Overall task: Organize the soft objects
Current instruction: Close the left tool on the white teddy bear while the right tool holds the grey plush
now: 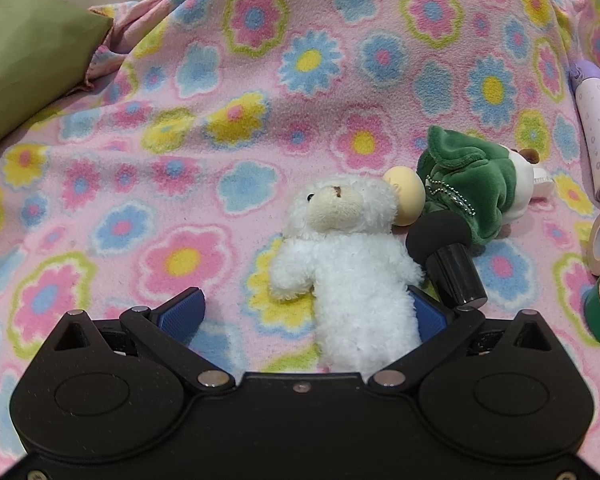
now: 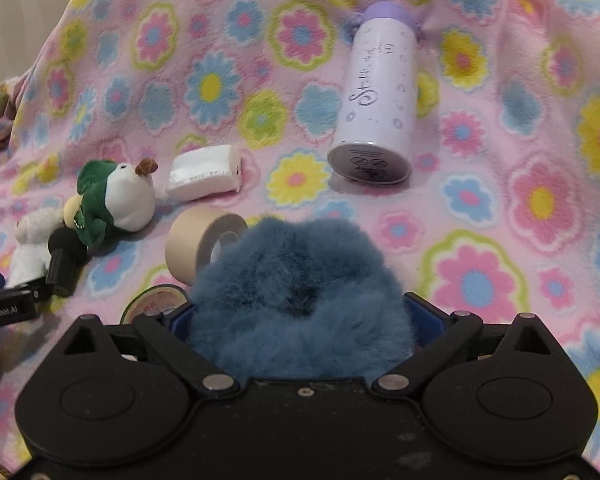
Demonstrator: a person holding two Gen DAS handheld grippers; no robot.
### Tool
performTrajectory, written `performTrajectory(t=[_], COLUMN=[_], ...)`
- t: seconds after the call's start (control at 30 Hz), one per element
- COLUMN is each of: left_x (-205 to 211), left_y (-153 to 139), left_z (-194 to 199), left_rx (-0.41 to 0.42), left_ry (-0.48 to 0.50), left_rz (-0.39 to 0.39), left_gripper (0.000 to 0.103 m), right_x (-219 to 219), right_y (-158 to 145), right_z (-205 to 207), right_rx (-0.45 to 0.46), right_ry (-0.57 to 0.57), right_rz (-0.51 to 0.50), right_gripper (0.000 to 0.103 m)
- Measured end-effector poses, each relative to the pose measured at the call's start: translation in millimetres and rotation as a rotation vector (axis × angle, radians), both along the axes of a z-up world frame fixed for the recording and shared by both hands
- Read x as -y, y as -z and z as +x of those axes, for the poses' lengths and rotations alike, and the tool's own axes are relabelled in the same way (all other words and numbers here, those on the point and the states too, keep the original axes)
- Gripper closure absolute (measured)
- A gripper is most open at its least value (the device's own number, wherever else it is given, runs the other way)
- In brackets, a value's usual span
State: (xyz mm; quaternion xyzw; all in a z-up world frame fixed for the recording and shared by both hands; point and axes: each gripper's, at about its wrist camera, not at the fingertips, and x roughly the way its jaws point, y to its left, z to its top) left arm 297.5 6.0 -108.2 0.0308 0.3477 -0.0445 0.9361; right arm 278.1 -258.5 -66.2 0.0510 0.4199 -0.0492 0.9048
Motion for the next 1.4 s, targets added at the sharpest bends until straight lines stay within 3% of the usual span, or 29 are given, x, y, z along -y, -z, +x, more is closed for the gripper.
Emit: performTrajectory(t=[0.33, 0.63, 0.9, 1.03, 1.2, 1.23, 1.3, 1.4], left_x=[1, 8, -6, -9, -5, -5, -3, 1], left_y=[-7, -12, -17, -19, -15, -14, -13, -16], left_z=[15, 31, 38, 37, 39, 39, 38, 34], left_rx=[-0.069, -0.082, -0.115, -0.126, -0.134, -0.136, -0.130, -0.105], left_ry=[-0.010, 0.001, -0.034, -0.036, -0.040, -0.042, -0.041, -0.021], left_rz=[-0.020, -0.025, -0.139, -0.152, -0.121, -0.122, -0.116, -0.066], left_gripper=[0.002, 0.003, 0.003, 0.003, 0.004, 0.005, 0.028, 0.049], right_x=[-1, -1, -2, -3, -3, -3, -1, 4], right_y=[0, -1, -4, -6, -8, -9, -10, -12], right_z=[1, 1, 1, 2, 2, 2, 1, 0], right_rx=[-0.008, -0.017, -0.025, -0.035, -0.041, -0.043, -0.048, -0.053], right_ry=[-0.006, -0.006, -0.013, -0.021, -0.036, -0.037, -0.039, -0.028], right_rz=[-0.004, -0.008, -0.003, -0.002, 0.012, 0.017, 0.030, 0.065], right_gripper=[0.008, 0.010, 0.019, 0.025, 0.040, 0.041, 0.045, 0.048])
